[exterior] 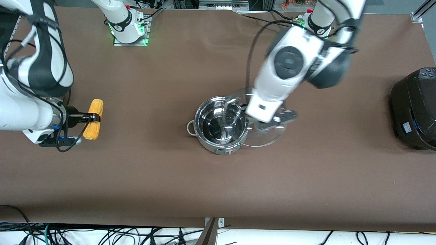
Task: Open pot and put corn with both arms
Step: 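Set the lid aside with the left gripper while the right gripper carries corn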
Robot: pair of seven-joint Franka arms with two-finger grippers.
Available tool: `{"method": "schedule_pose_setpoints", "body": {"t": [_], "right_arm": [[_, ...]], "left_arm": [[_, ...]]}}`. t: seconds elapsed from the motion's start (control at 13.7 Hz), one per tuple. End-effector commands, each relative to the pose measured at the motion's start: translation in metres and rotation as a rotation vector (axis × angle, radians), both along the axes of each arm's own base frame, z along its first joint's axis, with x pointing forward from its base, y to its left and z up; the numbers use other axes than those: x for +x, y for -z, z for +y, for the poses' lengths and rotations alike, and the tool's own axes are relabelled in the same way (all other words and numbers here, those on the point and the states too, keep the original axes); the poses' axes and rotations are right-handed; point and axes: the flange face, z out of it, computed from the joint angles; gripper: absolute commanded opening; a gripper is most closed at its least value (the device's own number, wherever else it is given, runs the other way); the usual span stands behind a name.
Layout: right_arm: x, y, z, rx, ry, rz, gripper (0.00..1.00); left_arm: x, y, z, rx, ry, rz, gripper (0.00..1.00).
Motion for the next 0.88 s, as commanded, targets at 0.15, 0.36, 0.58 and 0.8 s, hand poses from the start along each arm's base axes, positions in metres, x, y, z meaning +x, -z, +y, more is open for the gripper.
{"method": "schedule_pose_setpoints", "body": {"t": [0.15,0.36,0.58,0.8], "right_arm": [[-0.030,-0.057,0.158,0.046,0.091,-0.009,0.11],[-0.053,-0.063,0.251,0.088,0.121,-0.096,0.11],[-0.075,-0.032,0.331,0.058,0.070,-0.187,0.11],[-0.082,0.004,0.374,0.062,0.052,-0.228,0.11]], "left_arm": [[-0.017,-0.011,0.134,-0.036,0.198,0.040,0.00],[-0.020,0.004,0.211,-0.063,0.316,0.063,0.00],[-0.025,0.043,0.273,-0.068,0.362,0.054,0.00],[-0.031,0.099,0.322,-0.060,0.436,-0.014,0.00]]}}
